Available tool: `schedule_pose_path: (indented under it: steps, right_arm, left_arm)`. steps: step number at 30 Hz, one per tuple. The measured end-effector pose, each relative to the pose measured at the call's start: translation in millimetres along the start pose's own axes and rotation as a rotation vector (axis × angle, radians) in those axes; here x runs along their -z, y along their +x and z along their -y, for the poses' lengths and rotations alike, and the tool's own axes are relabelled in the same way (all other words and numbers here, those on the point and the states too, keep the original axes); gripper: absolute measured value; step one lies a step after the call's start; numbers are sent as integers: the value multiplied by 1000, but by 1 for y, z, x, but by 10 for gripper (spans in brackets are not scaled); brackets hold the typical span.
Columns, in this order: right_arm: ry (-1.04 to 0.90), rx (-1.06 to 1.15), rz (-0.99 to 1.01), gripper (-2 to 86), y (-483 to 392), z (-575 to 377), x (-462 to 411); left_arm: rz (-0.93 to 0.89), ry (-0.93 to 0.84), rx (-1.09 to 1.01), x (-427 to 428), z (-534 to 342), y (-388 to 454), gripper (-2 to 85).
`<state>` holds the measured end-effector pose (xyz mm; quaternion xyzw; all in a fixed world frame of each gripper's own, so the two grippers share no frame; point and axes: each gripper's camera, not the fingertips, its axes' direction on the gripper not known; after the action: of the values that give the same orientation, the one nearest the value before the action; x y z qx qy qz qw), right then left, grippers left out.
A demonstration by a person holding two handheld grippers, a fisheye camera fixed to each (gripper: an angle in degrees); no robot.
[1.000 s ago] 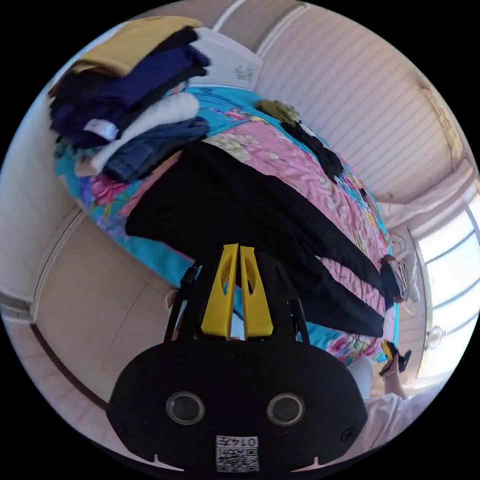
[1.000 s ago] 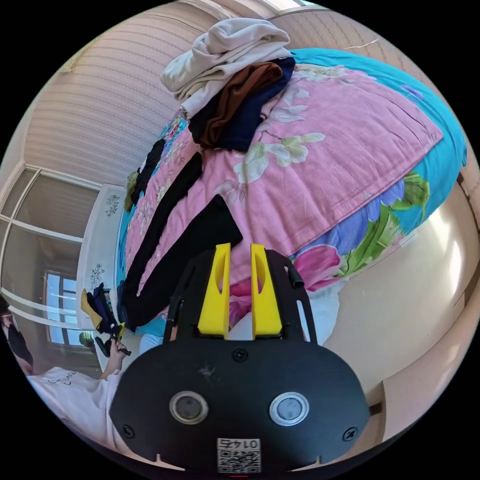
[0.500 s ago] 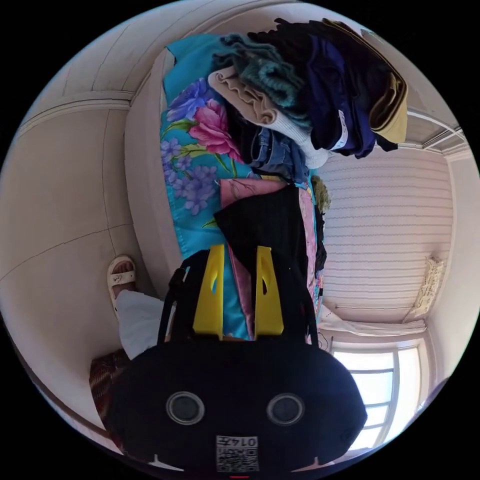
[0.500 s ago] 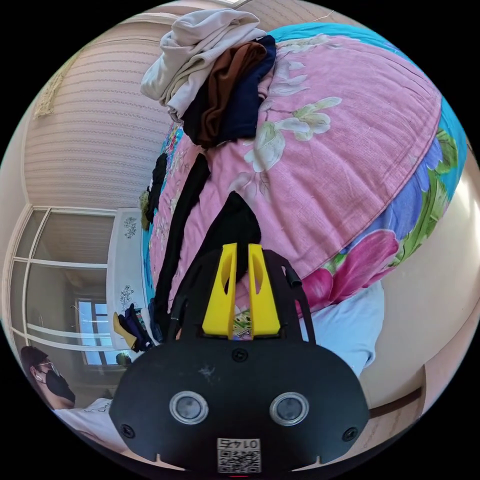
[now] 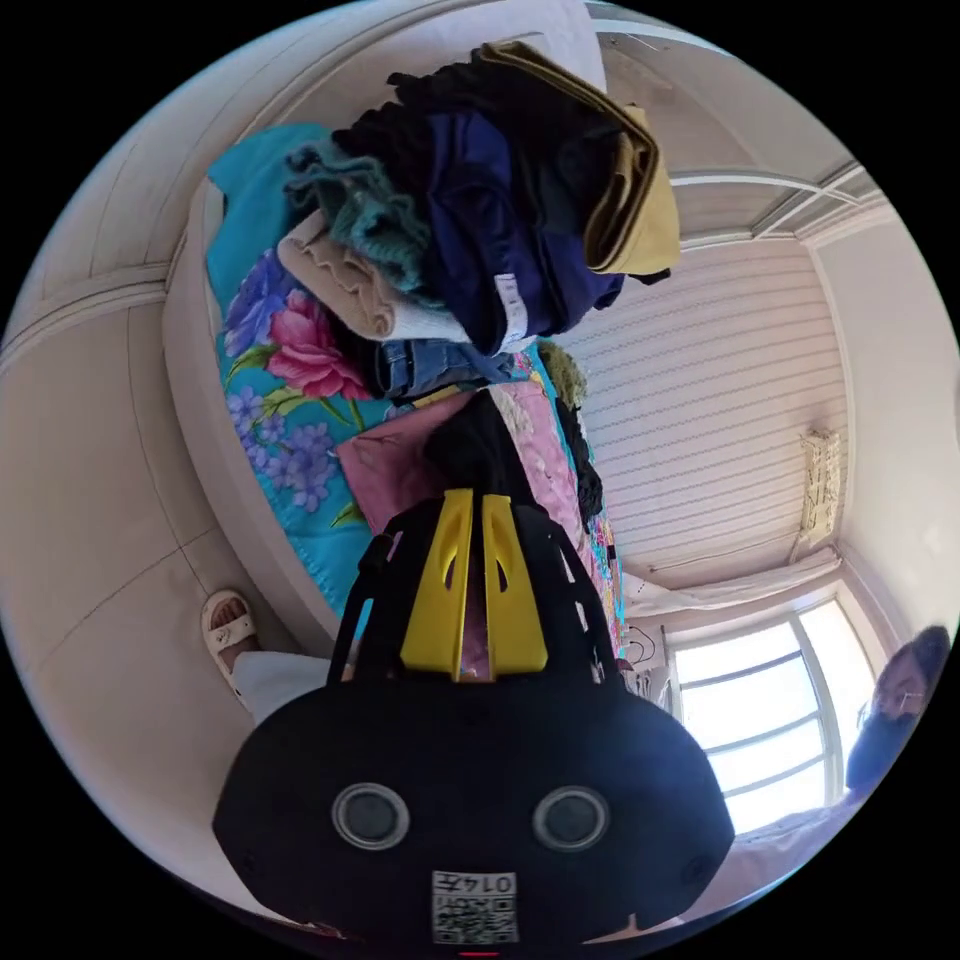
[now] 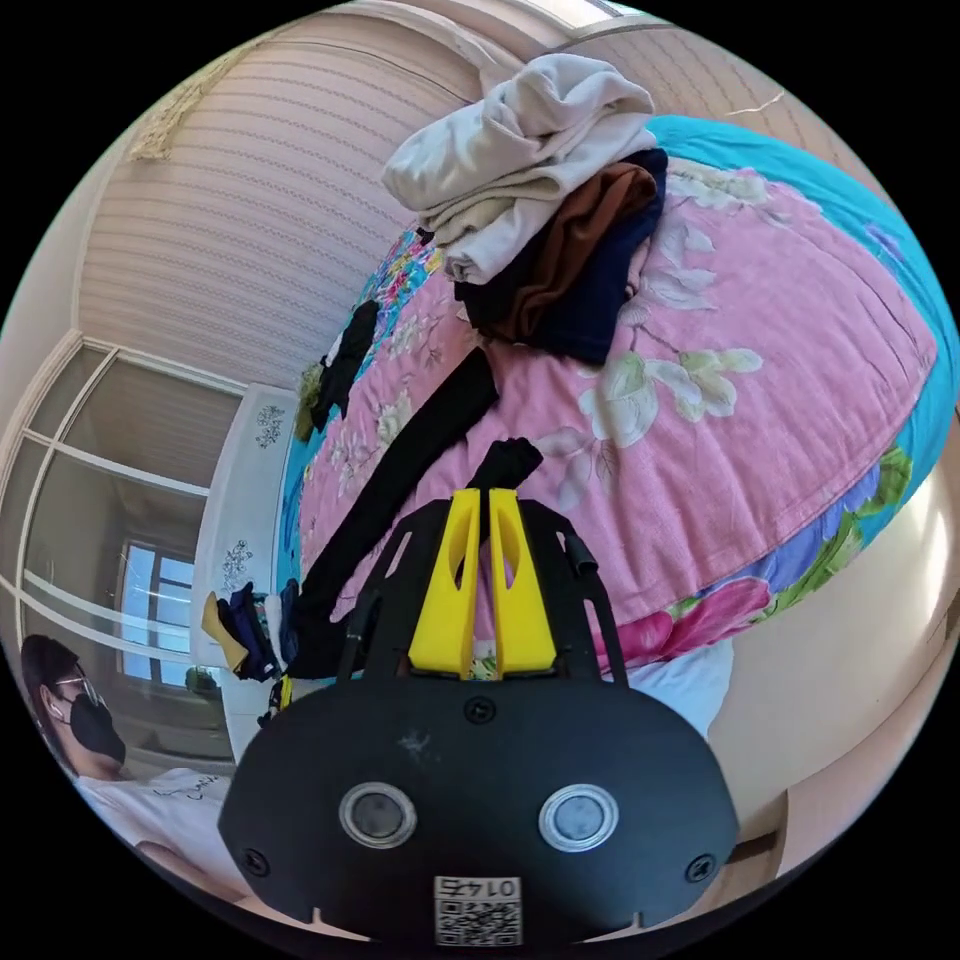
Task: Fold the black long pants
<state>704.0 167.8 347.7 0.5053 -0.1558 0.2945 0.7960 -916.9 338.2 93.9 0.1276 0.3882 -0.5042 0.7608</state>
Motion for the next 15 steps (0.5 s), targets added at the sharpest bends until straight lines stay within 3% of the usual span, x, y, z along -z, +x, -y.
schedule_pose_path:
  steps: [7, 15]
  right_arm:
    - [-65, 139, -130, 10, -63, 76, -30]
    - [-84, -3, -243, 58, -85, 142, -92]
  left_arm:
    - [-11, 1, -154, -28, 63, 81, -6]
    - [132, 39, -158, -122, 111, 128, 63]
